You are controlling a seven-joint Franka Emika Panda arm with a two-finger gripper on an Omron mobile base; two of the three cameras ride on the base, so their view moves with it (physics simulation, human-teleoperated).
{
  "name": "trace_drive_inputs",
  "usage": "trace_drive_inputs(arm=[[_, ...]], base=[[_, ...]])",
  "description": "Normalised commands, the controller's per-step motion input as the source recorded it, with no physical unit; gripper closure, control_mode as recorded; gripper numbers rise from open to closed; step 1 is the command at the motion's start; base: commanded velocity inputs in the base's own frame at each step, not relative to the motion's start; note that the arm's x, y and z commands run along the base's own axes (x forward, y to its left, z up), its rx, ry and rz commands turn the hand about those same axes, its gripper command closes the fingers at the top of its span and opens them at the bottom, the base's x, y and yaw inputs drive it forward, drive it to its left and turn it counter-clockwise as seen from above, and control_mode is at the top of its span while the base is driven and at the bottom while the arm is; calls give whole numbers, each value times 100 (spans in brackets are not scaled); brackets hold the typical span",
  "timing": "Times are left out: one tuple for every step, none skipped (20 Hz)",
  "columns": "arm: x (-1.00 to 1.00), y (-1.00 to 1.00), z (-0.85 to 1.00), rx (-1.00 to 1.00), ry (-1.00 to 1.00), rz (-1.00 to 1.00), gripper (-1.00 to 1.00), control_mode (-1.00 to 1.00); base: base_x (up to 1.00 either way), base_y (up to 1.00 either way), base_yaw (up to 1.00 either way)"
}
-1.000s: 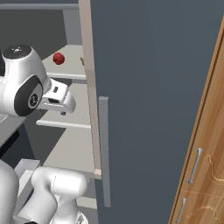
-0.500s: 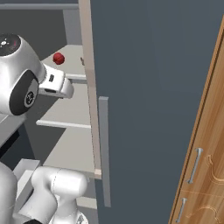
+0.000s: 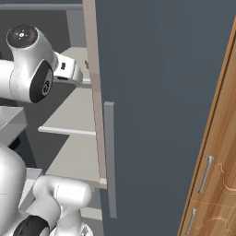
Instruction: Take the bell pepper and garlic out of the freezer and place them in the tupperware container on the counter. Then put the tupperware containing the vegetables back in the freezer.
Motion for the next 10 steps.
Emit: trace_drive_inputs(arm=[[54,37,28,0,-4,11,-100,-100],[44,41,26,0,-5,13,-100,-100],[39,43,22,0,-7,13,-100,-100],[35,43,18,0,-7,13,-100,-100],[34,35,13,0,-7,13,-100,-100],[34,30,10,0,-8,13,-100,-100],[32,29,7,0,-9,14,-100,-100],[33,24,0,0,-10,14,-100,-100],[39,23,0,0,-11,14,-100,-100],[47,24,0,0,-9,14,-100,-100]], base=[[0,0,0],[0,0,0],[0,0,0],[0,0,0],[0,0,0],[0,0,0],[0,0,0],[0,0,0],[0,0,0],[0,0,0]])
